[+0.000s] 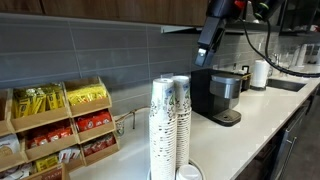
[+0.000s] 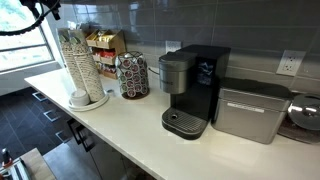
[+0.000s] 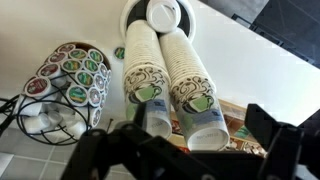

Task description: Take the cup off of the stack

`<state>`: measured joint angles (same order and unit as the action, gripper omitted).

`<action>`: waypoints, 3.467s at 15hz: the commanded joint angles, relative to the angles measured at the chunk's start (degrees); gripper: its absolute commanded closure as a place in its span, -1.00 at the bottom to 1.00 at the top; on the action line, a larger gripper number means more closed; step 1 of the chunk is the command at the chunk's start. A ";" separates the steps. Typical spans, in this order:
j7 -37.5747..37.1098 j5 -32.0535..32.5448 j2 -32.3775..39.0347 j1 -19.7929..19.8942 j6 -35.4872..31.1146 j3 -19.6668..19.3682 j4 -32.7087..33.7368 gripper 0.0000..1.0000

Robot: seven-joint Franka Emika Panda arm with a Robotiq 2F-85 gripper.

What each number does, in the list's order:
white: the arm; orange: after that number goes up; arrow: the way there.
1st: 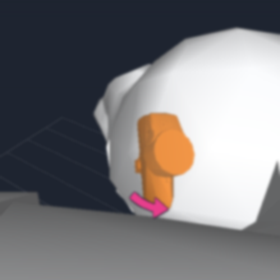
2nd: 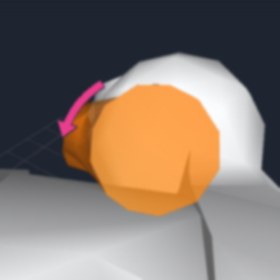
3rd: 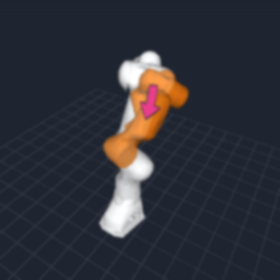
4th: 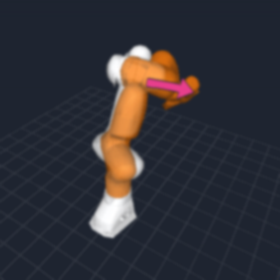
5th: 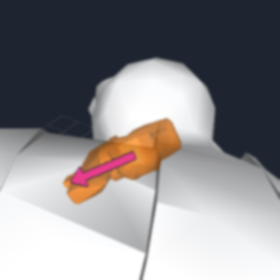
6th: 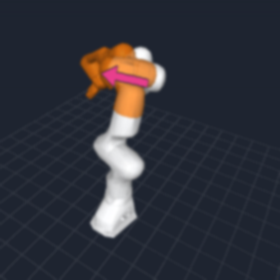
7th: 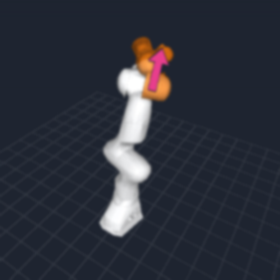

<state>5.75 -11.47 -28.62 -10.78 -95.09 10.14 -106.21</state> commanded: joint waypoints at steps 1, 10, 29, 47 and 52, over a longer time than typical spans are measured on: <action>-0.76 -1.03 0.61 -0.95 -6.58 0.72 -2.15 -1.00; -2.87 1.04 2.62 -0.45 -17.27 1.44 -4.89 -1.00; -4.59 4.35 3.67 1.12 -19.64 0.11 -7.60 -1.00; -5.17 2.61 5.05 0.72 -19.28 -0.09 -7.74 -1.00; -5.10 2.27 5.17 0.59 -19.32 -0.14 -7.68 -0.50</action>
<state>1.19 -8.18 -23.02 -9.42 -114.81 10.62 -113.17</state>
